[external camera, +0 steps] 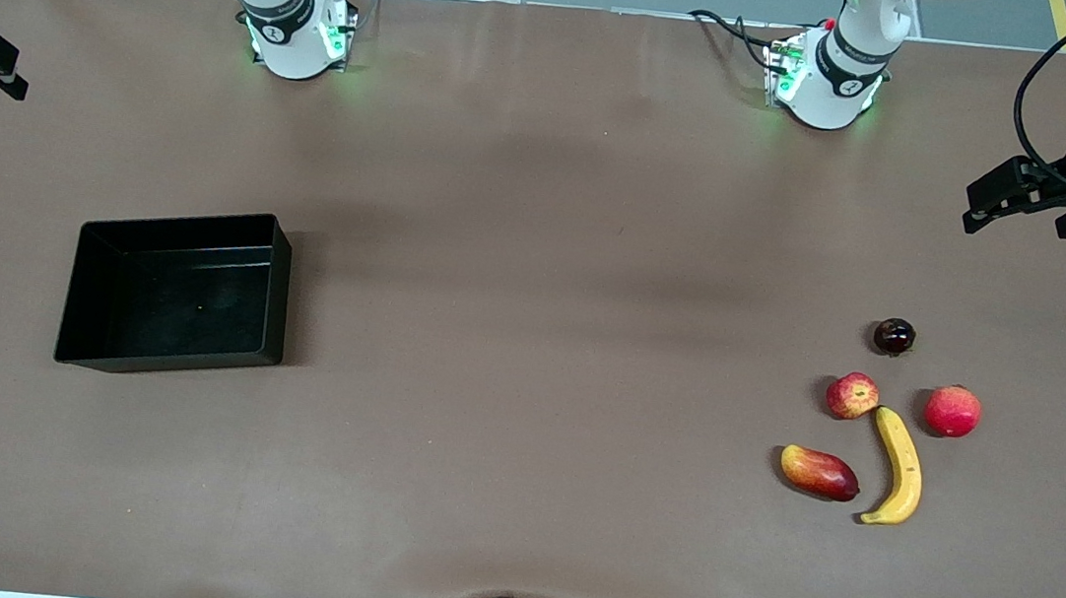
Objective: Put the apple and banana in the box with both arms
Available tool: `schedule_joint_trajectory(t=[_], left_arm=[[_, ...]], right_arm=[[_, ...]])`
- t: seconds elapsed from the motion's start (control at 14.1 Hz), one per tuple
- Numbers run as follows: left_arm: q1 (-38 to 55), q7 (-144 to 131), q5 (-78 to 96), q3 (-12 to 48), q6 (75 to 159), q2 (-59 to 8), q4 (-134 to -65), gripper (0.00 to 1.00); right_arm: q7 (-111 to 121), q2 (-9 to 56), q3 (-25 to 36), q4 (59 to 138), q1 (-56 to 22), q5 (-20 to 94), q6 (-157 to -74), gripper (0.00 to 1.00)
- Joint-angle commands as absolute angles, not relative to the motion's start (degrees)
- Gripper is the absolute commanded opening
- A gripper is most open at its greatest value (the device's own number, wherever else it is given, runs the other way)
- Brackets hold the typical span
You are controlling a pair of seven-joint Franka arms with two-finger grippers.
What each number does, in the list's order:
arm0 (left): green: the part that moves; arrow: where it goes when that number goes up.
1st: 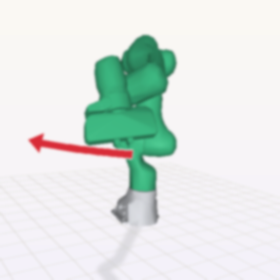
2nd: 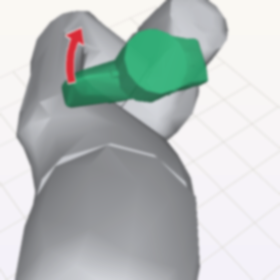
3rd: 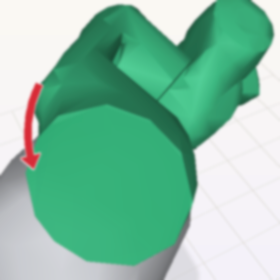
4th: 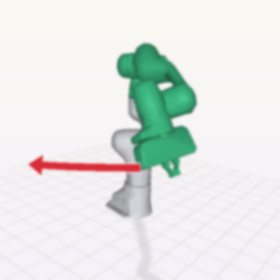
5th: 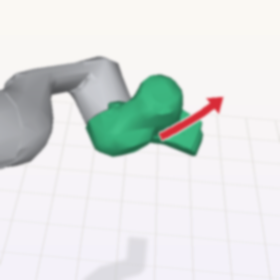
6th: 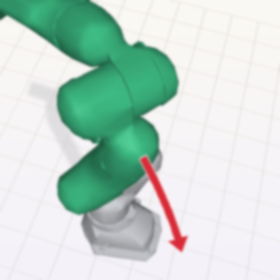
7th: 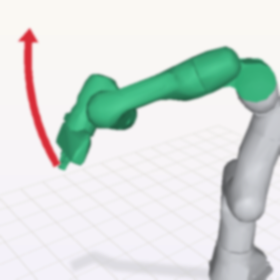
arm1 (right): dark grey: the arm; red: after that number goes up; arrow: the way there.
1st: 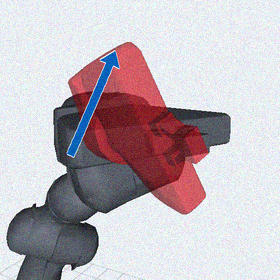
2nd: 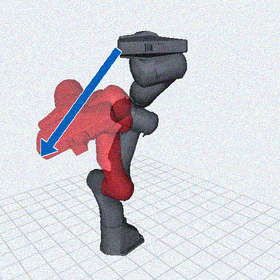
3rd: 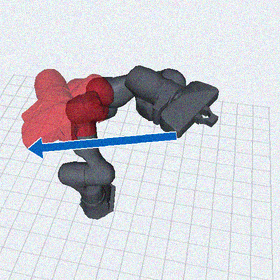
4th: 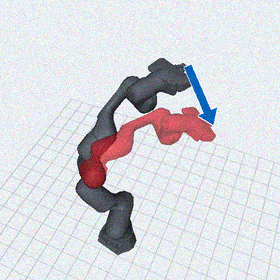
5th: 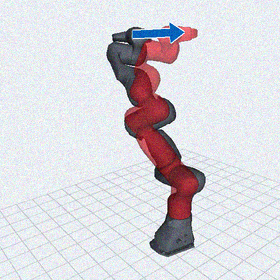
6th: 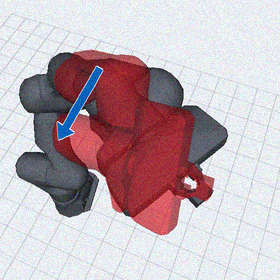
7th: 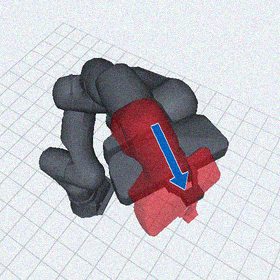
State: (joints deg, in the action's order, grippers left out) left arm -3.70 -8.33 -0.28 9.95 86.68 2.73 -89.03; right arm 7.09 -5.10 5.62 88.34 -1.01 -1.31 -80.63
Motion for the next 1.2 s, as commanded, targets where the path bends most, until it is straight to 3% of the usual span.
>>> schedule_joint_trajectory(t=[0.0, 0.43, 0.71, 0.99, 1.13], left_arm=[[-3.95, -7.65, 0.00, 10.02, 85.52, 2.81, -88.24, 1.00], [-4.22, -6.15, -0.70, 9.84, 86.22, -2.71, -86.31, 1.00], [-3.69, -7.37, -8.43, 10.20, 93.41, -9.83, -88.67, 1.00], [-4.84, -12.63, -8.44, 10.20, 113.32, -11.60, -102.53, 1.00], [-4.83, -15.46, -8.52, 10.28, 119.24, -13.87, -105.46, 1.00]], right_arm=[[7.65, -4.04, 5.27, 86.75, -0.44, -2.29, -80.42, 1.00], [7.73, -2.21, 5.27, 86.40, 0.79, -2.63, -80.77, 1.00], [7.73, 0.96, 5.36, 86.04, 6.93, -1.59, -81.73, 1.00], [10.80, 7.54, 5.36, 86.13, 8.00, -2.10, -83.49, 1.00], [15.01, 12.98, 5.36, 86.48, 9.04, -2.29, -88.39, 1.00]])
